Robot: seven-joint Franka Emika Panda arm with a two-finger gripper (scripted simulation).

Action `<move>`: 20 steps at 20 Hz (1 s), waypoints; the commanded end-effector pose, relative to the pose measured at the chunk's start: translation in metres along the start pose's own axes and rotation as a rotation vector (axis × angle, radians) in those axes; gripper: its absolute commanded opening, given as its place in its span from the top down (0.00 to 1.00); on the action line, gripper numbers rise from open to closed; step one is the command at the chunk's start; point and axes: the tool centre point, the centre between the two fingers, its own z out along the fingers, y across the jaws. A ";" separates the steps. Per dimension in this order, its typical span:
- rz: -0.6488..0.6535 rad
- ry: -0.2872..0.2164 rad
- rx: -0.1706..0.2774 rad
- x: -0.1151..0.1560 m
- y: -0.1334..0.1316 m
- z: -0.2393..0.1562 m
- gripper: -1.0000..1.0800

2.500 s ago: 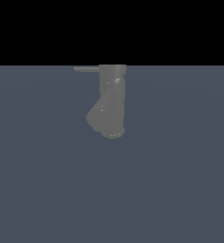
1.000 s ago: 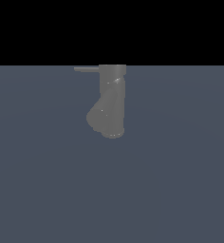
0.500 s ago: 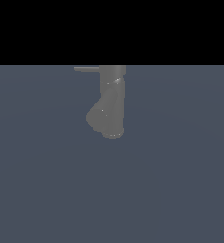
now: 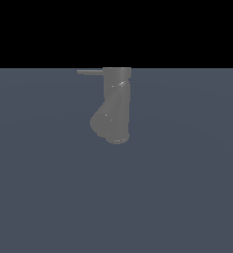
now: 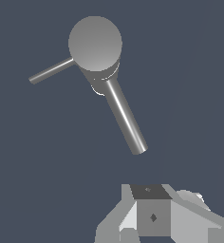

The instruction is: Turn on the faucet by rotating a designated handle.

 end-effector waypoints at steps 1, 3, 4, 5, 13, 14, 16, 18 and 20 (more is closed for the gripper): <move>0.064 0.001 0.003 0.011 -0.011 0.004 1.00; 0.114 0.003 0.005 0.020 -0.019 0.008 1.00; 0.139 0.003 0.006 0.025 -0.023 0.010 1.00; 0.164 0.004 0.007 0.029 -0.028 0.012 1.00; 0.364 0.010 0.014 0.064 -0.061 0.032 1.00; 0.389 0.011 0.014 0.068 -0.065 0.035 1.00; 0.439 0.012 0.016 0.076 -0.073 0.041 1.00; 0.489 0.014 0.017 0.085 -0.081 0.048 1.00; 0.538 0.016 0.019 0.093 -0.090 0.055 1.00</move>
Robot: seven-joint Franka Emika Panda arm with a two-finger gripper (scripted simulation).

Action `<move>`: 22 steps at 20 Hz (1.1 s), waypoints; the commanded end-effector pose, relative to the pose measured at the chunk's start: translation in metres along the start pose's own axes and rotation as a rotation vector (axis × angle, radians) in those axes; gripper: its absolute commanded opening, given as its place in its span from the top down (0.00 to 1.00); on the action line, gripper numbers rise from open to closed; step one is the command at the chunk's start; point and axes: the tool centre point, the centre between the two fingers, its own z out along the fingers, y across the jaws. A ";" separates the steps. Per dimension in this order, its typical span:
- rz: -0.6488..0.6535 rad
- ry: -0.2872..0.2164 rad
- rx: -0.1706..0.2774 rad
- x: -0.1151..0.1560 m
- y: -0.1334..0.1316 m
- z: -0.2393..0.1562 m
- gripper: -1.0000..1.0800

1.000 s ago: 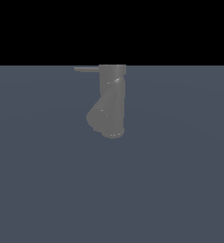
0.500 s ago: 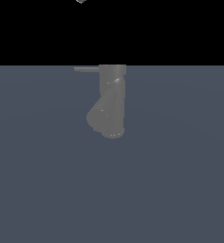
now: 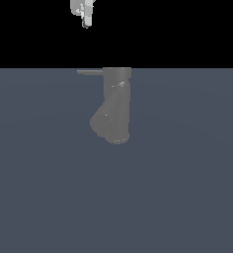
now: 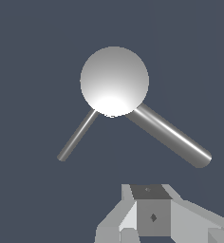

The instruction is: Turn on the faucet by rotating a designated handle.

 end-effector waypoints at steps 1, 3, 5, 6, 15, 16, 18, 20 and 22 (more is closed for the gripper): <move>0.064 0.003 0.003 0.004 -0.014 0.009 1.00; 0.114 0.005 0.004 0.007 -0.024 0.017 1.00; 0.163 0.007 0.006 0.010 -0.035 0.025 1.00; 0.188 0.009 0.007 0.011 -0.040 0.030 1.00; 0.409 0.021 0.017 0.022 -0.084 0.072 1.00; 0.432 0.022 0.018 0.023 -0.088 0.077 1.00; 0.474 0.025 0.020 0.024 -0.096 0.086 1.00; 0.511 0.027 0.023 0.026 -0.103 0.094 1.00; 0.543 0.029 0.025 0.027 -0.109 0.101 1.00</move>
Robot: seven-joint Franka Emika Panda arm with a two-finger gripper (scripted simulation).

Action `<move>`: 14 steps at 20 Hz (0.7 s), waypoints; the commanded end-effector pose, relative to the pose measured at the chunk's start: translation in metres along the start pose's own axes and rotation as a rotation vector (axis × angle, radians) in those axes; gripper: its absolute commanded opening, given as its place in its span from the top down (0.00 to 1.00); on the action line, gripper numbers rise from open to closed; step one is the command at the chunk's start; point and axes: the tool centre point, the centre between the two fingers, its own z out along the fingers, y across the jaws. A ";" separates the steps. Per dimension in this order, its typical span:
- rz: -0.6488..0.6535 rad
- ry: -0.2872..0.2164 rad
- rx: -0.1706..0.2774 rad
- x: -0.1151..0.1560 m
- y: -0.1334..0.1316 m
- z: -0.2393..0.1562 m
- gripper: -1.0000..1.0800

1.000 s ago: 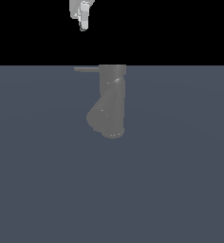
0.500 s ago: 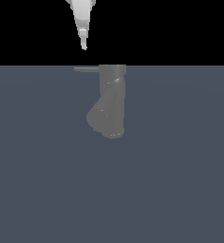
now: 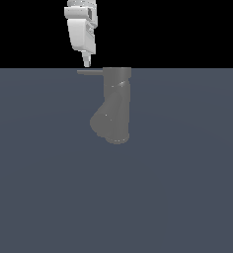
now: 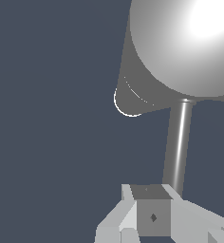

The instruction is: Turn on the faucet by rotating a designated handle.

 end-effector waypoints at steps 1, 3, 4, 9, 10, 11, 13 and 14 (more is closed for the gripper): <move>0.041 0.002 0.004 -0.002 -0.007 0.009 1.00; 0.066 0.004 0.005 -0.004 -0.011 0.015 1.00; 0.076 0.004 0.006 -0.005 -0.013 0.017 1.00; 0.110 0.006 0.008 -0.007 -0.018 0.025 1.00; 0.113 0.007 0.009 -0.007 -0.018 0.026 1.00; 0.115 0.007 0.009 -0.007 -0.019 0.026 1.00; 0.115 0.007 0.009 -0.007 -0.019 0.026 1.00; 0.115 0.007 0.009 -0.007 -0.019 0.026 1.00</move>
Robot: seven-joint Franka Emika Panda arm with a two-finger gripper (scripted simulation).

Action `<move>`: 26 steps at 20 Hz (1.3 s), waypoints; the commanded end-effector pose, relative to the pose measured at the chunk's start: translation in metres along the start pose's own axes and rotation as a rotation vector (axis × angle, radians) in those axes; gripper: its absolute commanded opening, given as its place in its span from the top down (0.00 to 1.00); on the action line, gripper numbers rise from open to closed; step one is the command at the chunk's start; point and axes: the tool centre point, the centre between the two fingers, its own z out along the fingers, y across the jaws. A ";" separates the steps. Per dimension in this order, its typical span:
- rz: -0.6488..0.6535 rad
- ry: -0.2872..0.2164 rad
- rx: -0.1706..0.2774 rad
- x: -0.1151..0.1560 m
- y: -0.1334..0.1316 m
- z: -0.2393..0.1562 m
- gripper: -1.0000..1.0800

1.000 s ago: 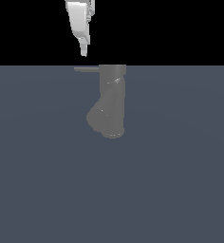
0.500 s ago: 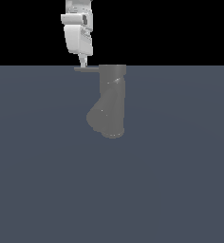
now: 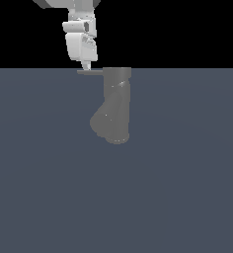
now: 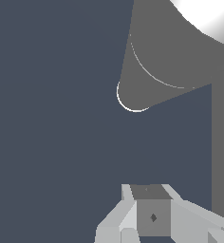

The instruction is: Turn on the faucet by rotating a designated handle.

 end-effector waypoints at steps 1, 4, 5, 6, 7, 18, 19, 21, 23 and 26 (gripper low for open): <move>0.002 0.000 0.001 0.000 0.000 0.000 1.00; 0.001 0.000 0.000 0.000 0.004 0.000 1.00; 0.001 0.000 0.000 0.000 0.006 0.000 1.00; 0.001 0.000 0.000 0.000 0.009 0.000 1.00; 0.001 0.000 0.000 0.001 0.011 0.000 1.00; 0.001 0.000 0.000 0.002 0.037 0.000 1.00; 0.001 0.000 0.000 0.002 0.040 0.000 1.00; 0.001 0.000 0.000 0.002 0.045 0.000 1.00; 0.001 0.000 0.000 0.003 0.050 0.000 1.00; 0.001 0.000 0.001 0.003 0.058 0.000 1.00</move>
